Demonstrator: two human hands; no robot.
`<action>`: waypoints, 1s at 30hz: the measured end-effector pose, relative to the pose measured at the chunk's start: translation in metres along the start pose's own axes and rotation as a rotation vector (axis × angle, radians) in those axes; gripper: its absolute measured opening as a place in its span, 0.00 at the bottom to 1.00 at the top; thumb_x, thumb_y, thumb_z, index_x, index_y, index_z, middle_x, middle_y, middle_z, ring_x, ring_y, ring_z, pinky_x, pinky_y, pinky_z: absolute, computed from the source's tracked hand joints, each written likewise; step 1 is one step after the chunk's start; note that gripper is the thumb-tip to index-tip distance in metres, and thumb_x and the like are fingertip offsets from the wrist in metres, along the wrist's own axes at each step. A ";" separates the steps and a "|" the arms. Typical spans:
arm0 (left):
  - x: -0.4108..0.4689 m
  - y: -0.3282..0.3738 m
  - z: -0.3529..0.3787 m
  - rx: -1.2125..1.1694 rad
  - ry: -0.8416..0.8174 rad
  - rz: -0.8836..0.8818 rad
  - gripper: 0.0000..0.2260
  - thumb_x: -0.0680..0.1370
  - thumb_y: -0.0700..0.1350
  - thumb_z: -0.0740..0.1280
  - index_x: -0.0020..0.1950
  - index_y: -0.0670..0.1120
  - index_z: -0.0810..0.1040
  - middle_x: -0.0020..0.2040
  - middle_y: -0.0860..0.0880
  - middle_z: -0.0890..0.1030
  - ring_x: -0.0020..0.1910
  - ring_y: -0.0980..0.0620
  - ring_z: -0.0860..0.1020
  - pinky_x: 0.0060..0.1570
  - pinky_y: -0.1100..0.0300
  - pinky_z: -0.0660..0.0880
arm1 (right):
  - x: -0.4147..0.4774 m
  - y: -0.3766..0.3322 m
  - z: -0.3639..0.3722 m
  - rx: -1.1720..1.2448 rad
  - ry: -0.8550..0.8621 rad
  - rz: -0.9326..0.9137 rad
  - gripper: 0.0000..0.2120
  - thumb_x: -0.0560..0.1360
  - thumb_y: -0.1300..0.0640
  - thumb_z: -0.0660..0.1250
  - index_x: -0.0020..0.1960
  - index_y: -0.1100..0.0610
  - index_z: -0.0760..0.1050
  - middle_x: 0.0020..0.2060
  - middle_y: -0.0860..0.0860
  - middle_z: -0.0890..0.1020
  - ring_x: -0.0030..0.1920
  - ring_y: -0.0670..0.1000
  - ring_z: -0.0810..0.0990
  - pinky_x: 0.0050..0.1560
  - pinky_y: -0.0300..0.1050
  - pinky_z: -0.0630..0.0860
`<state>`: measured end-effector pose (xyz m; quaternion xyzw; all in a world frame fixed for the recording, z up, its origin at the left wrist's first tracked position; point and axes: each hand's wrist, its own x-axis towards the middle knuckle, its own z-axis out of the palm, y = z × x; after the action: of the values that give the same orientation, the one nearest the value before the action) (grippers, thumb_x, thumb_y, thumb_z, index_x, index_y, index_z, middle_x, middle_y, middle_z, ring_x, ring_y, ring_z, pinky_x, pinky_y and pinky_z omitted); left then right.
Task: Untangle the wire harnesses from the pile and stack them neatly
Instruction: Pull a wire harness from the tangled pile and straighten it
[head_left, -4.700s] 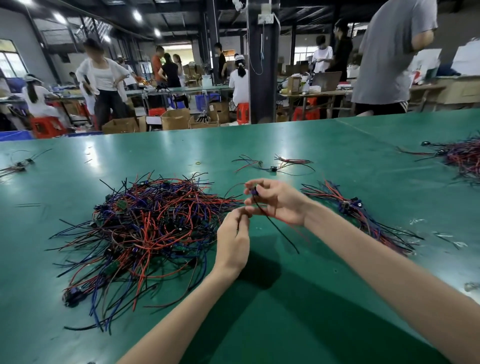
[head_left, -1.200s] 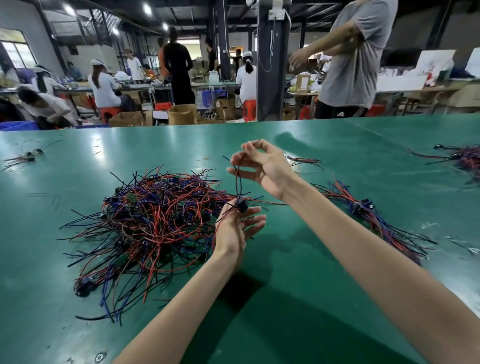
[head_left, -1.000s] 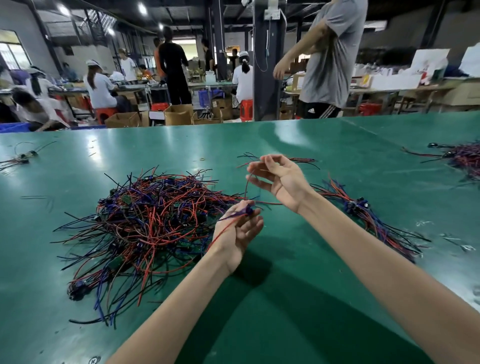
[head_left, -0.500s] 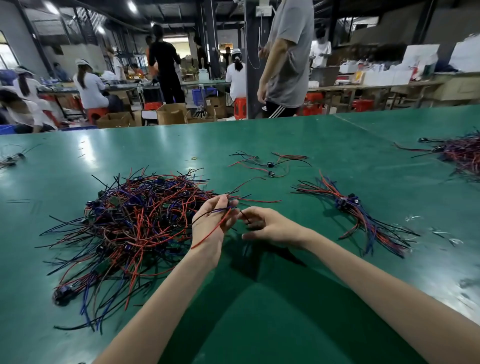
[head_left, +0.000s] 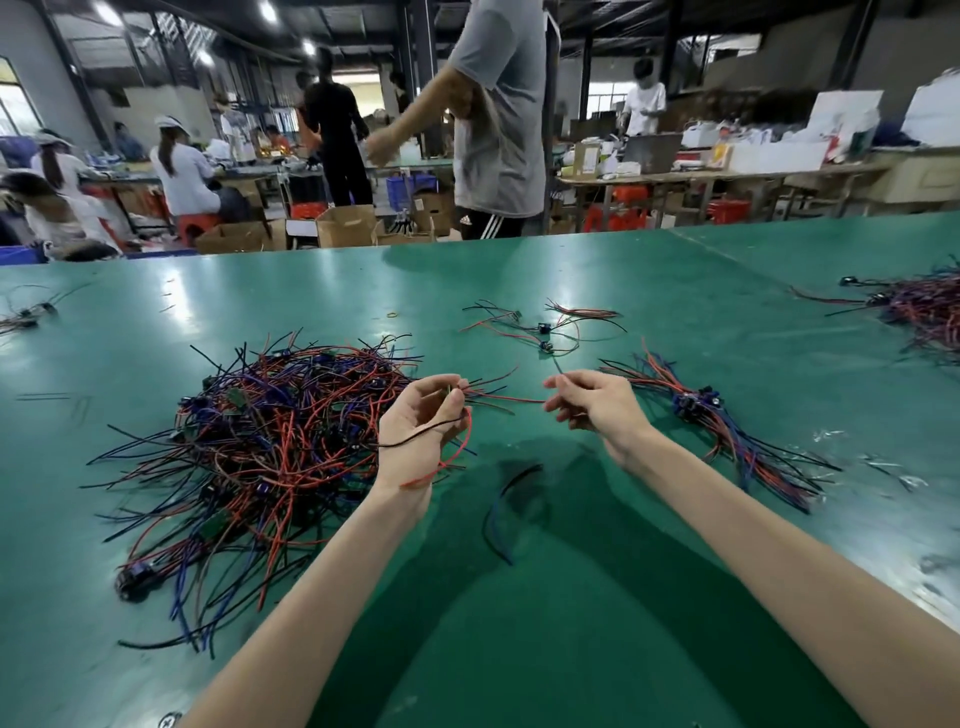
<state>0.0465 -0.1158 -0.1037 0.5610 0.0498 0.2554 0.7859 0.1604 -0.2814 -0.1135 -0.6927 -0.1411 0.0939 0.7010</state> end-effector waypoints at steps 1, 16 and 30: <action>0.000 0.000 -0.001 -0.009 -0.012 -0.007 0.08 0.77 0.32 0.63 0.47 0.44 0.77 0.39 0.52 0.83 0.34 0.58 0.79 0.41 0.68 0.77 | 0.001 0.001 -0.003 0.008 0.029 0.016 0.06 0.80 0.61 0.61 0.50 0.59 0.78 0.27 0.49 0.82 0.25 0.43 0.75 0.27 0.34 0.69; -0.005 0.004 0.003 -0.223 -0.131 -0.180 0.11 0.82 0.43 0.55 0.48 0.41 0.74 0.42 0.42 0.85 0.35 0.50 0.83 0.39 0.62 0.80 | -0.024 -0.009 0.011 -0.648 -0.393 -0.183 0.06 0.75 0.66 0.66 0.46 0.58 0.80 0.39 0.55 0.83 0.34 0.44 0.77 0.40 0.32 0.72; -0.013 -0.006 0.009 -0.048 -0.169 -0.137 0.02 0.77 0.36 0.63 0.48 0.41 0.74 0.37 0.47 0.82 0.29 0.53 0.80 0.33 0.63 0.79 | -0.039 -0.028 0.038 -0.040 -0.321 -0.183 0.05 0.74 0.63 0.68 0.46 0.54 0.80 0.34 0.49 0.79 0.31 0.45 0.70 0.32 0.36 0.68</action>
<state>0.0405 -0.1309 -0.1081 0.5567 0.0154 0.1537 0.8162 0.1093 -0.2588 -0.0885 -0.6670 -0.3155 0.1360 0.6611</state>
